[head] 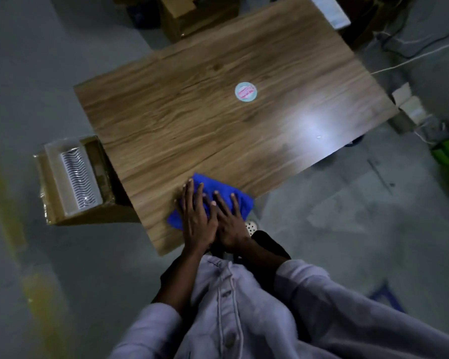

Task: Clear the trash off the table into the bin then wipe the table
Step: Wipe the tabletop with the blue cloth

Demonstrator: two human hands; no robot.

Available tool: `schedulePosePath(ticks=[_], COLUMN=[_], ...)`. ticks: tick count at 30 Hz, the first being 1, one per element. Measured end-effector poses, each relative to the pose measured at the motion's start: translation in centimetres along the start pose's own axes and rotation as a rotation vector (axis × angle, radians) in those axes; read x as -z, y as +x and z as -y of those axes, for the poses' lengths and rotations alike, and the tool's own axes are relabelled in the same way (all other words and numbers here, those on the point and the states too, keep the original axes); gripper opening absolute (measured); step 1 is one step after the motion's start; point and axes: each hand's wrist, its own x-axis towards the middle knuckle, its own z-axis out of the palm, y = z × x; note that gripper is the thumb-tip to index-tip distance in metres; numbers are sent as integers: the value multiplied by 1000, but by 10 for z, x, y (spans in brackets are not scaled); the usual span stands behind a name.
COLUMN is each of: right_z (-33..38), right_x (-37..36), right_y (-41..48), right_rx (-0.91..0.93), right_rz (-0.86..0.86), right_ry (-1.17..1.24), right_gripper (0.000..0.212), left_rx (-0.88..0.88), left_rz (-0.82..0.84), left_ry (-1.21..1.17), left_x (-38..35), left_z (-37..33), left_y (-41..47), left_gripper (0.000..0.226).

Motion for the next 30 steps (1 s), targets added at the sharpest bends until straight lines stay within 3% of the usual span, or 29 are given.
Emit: schedulePosePath(ticks=[2,5,12,14,17,20,23,25,27,30], right_z=[-10,-47,-158,-187,-204,-191,-156,-156,-189,-266], right_x=[-2,11,69,83,86,66,48,41,43,63], right_y=[3,0,-3,3,13,13,-2,-18,-25,-26], right_rx=[94,37,-602,-772,-872,-773,-329,-146,-192,-441], right_rz=[-4,-47,-94,-85,-111,-229,-238,-181,-131,-171], right_ry=[-24,-45,-82,16,155,152,97,20,87,173], right_gripper=[74,58,58,59,59,60,57,66,72,62], left_rx=[9,-44,-218,-261,-303,-294,-229,-227,-220,-236], left_rz=[8,54,149,175,201,171,101,66,78,120], left_ry=[31,11,-36,-54,-77,-96,-96,-51,-27,-45], left_x=[-4,-14,-44,-55,-71,-88,-107,-121,-136,-160], left_z=[-2,-4,-31,-42,-62,-88,-117,-135,-153,-179], left_y=[1,1,10,14,21,31,46,55,65,83], left_gripper=[56,55,49,50,50,50,51,51,51,50])
